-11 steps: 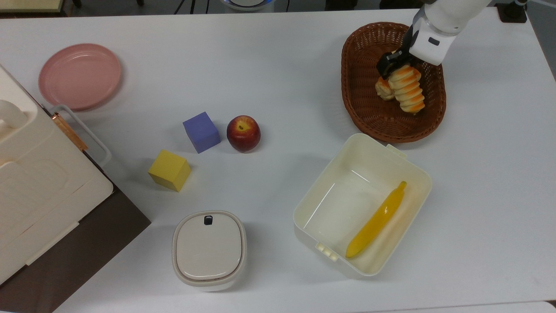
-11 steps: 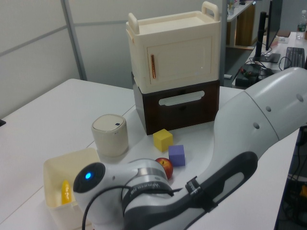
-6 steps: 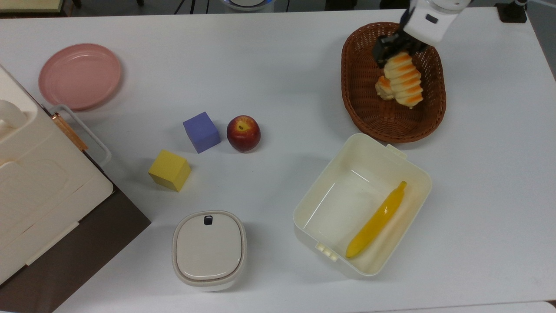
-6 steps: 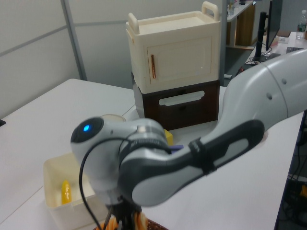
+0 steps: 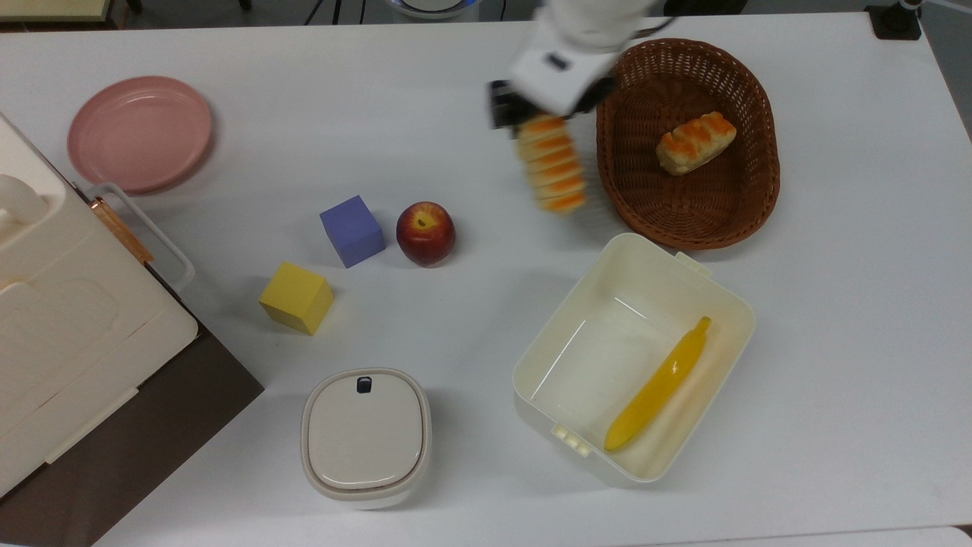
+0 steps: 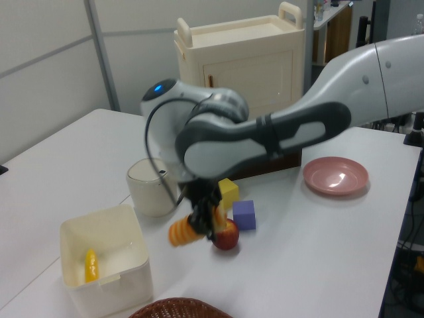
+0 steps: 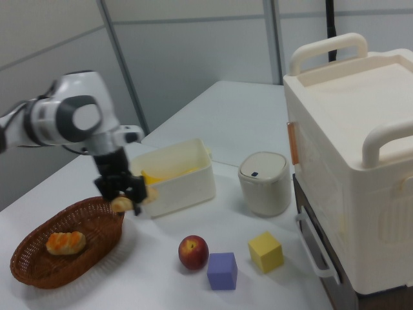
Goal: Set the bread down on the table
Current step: 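Lift the bread roll out of the basket and carry it past the apple, then lower the bread roll onto the table and open the gripper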
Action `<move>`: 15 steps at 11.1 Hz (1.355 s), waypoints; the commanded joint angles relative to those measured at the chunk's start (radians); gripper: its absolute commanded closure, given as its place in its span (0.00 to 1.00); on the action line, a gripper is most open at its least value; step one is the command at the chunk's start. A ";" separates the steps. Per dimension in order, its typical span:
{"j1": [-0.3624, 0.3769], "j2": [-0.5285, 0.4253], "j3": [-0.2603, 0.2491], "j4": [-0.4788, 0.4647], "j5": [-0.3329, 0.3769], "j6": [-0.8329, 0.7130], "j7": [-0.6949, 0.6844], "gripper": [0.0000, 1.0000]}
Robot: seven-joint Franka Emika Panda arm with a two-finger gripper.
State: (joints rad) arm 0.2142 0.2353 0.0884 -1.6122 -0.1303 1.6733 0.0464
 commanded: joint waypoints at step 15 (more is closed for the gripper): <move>-0.322 -0.097 -0.004 0.080 0.027 -0.027 -0.076 0.00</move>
State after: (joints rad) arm -0.0994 0.1849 0.0852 -1.5241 -0.1347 1.6605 -0.0891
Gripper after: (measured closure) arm 0.000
